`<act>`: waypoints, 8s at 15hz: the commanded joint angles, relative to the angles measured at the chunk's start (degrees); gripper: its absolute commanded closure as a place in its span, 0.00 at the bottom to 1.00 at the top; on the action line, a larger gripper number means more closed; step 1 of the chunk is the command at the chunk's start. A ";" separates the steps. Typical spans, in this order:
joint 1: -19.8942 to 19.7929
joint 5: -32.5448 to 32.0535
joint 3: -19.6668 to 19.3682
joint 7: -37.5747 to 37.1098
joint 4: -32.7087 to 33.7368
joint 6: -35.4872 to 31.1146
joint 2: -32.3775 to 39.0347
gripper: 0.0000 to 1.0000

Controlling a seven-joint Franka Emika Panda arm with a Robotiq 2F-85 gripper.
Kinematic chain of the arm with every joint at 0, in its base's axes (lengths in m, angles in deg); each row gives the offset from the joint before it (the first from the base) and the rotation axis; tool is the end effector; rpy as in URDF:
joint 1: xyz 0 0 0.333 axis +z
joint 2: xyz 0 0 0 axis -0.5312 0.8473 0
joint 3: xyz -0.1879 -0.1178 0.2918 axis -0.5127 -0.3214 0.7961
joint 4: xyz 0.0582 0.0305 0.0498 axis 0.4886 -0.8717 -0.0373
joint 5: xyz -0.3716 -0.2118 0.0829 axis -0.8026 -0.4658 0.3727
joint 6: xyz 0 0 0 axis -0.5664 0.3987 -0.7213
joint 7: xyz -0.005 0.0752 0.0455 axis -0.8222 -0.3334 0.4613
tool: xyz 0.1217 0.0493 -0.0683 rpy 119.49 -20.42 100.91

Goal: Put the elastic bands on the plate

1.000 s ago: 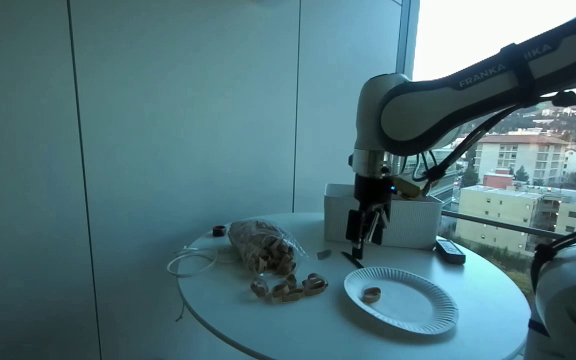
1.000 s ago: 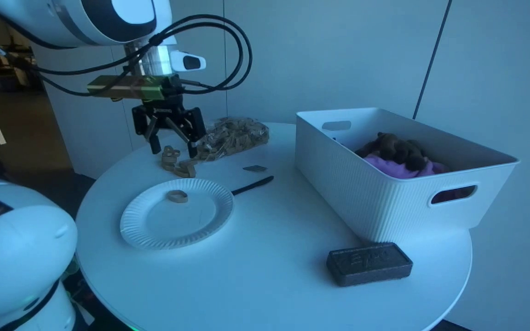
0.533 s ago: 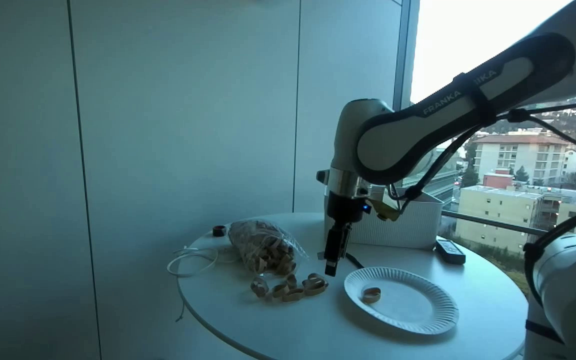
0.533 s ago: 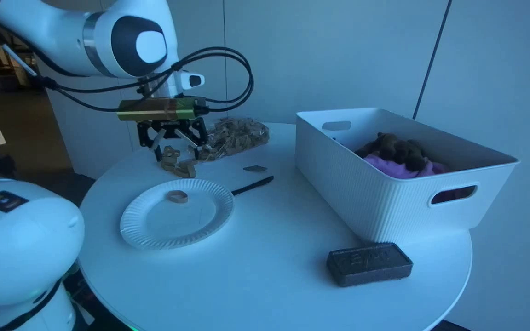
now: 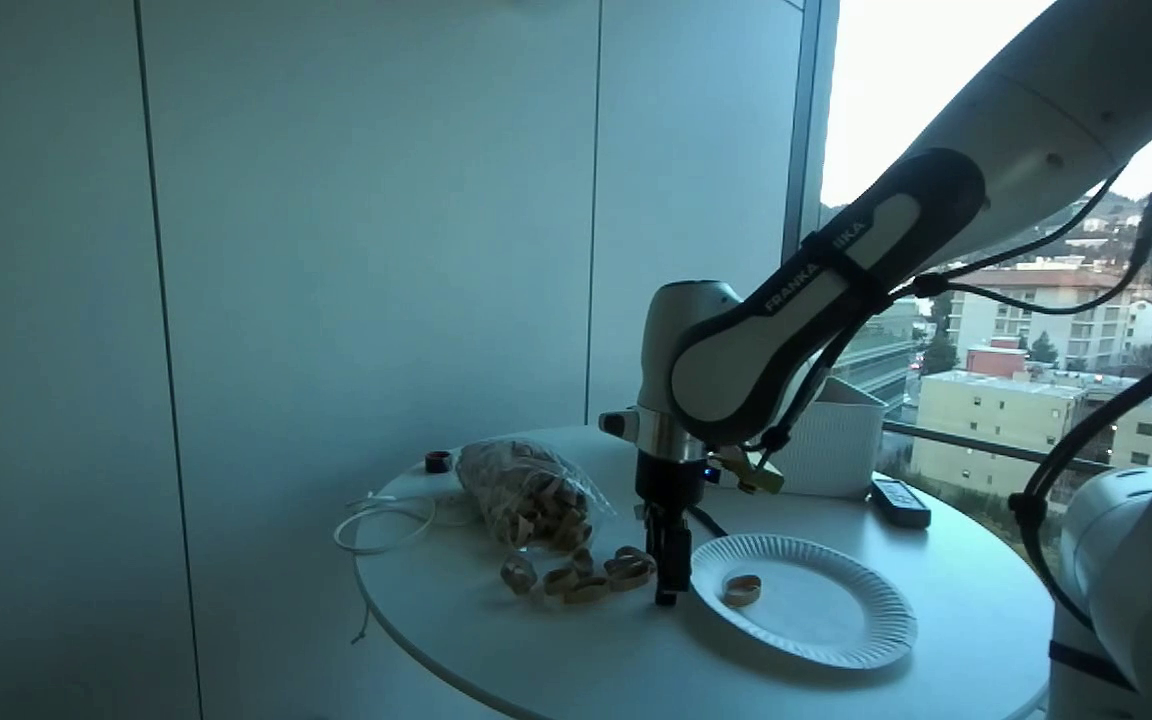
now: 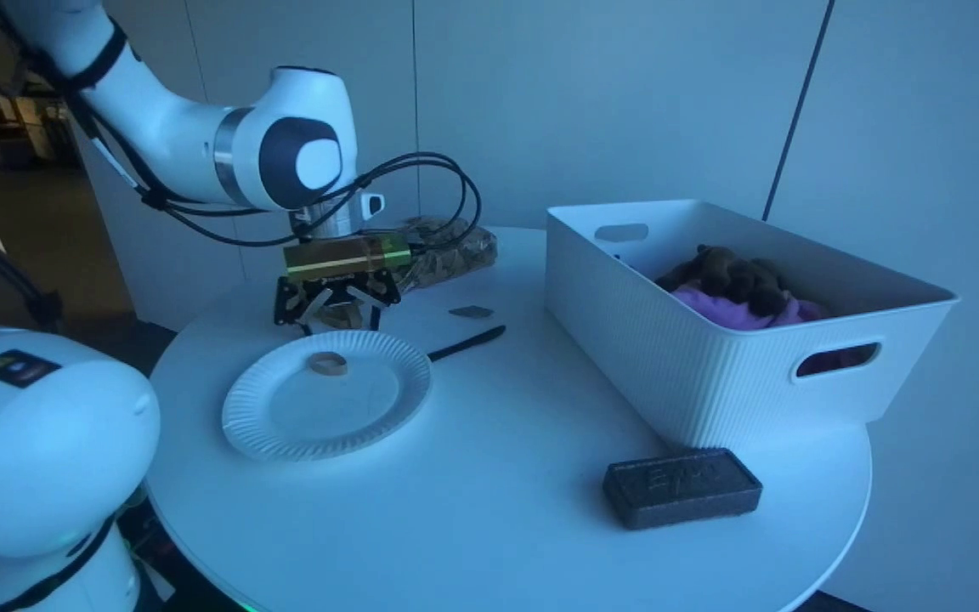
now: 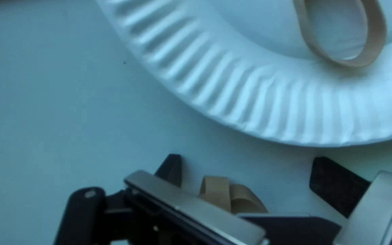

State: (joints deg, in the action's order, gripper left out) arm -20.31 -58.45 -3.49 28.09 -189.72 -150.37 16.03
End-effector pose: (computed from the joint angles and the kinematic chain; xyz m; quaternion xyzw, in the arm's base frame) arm 0.3892 0.0348 0.3011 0.9074 0.4192 0.0270 0.0160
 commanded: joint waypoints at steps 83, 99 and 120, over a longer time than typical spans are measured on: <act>1.36 -7.30 10.91 6.00 0.60 -20.04 3.10 0.00; -25.10 -38.92 26.03 -26.59 3.63 -29.06 6.43 0.00; -1.89 -21.73 10.15 -13.32 0.76 -27.11 7.09 0.83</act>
State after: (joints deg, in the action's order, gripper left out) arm -26.64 -85.38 10.14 10.70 -188.96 -178.62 22.06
